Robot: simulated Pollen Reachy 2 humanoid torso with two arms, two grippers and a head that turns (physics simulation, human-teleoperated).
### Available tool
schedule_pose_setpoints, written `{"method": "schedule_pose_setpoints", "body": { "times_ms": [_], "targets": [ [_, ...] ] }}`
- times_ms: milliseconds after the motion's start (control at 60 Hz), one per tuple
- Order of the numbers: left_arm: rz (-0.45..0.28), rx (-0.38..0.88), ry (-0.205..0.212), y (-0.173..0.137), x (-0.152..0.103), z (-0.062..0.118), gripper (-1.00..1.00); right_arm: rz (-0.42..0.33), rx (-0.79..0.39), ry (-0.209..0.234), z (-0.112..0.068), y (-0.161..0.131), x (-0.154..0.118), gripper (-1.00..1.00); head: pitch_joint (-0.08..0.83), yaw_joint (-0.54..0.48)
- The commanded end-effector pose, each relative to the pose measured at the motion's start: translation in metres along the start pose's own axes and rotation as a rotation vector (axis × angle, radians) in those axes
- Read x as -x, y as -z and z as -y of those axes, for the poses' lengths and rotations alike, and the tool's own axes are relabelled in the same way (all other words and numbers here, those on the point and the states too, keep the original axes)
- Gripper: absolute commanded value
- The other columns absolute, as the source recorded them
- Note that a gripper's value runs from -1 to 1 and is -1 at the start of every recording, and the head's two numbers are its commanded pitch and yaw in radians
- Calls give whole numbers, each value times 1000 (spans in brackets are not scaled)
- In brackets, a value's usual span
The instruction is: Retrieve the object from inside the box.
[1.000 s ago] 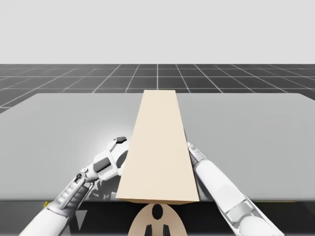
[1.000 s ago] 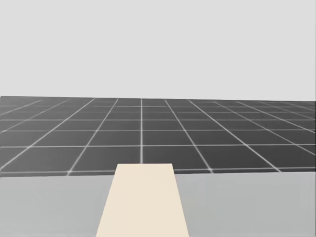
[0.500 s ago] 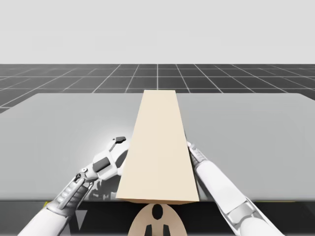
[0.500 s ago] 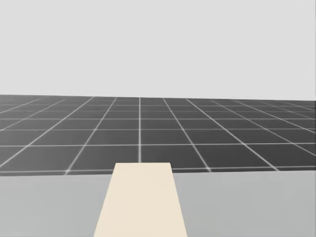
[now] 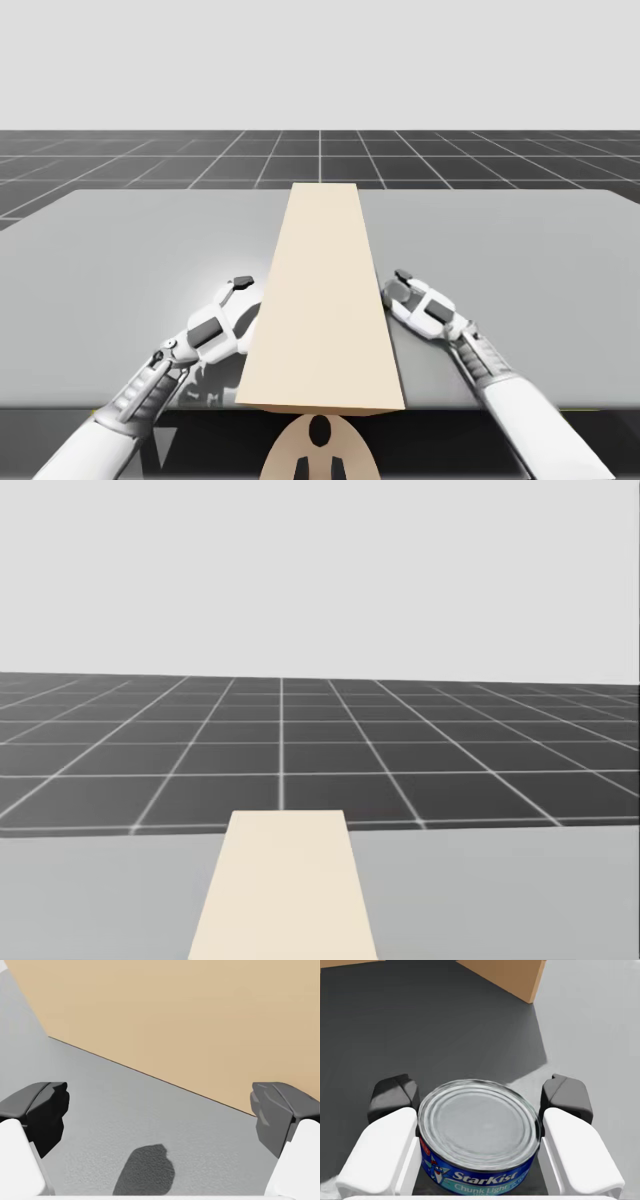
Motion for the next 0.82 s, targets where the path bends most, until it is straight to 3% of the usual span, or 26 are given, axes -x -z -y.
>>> {"method": "schedule_pose_setpoints", "body": {
  "times_ms": [17, 167, 350, 600, 817],
  "targets": [
    [-6, 6, -10, 2, 2, 3, -1000, 28, 106, -8, 26, -39, -5, 1000, 63, -85],
    [-3, -5, -14, 0, 2, 0, -1000, 25, 203, -39, 54, -55, -13, 1000, 60, -86],
    [0, -13, -16, -2, 2, -3, -1000, 61, 325, -72, 91, -65, -51, 1000, 59, -82],
    [-1, -19, -17, -3, 2, -4, -1000, 166, 464, -137, 124, -73, -153, 1000, 53, -84],
    [-2, -20, -17, -3, 2, -5, -1000, 306, 565, -205, 124, -97, -254, 1000, 50, -83]
  ]
}}
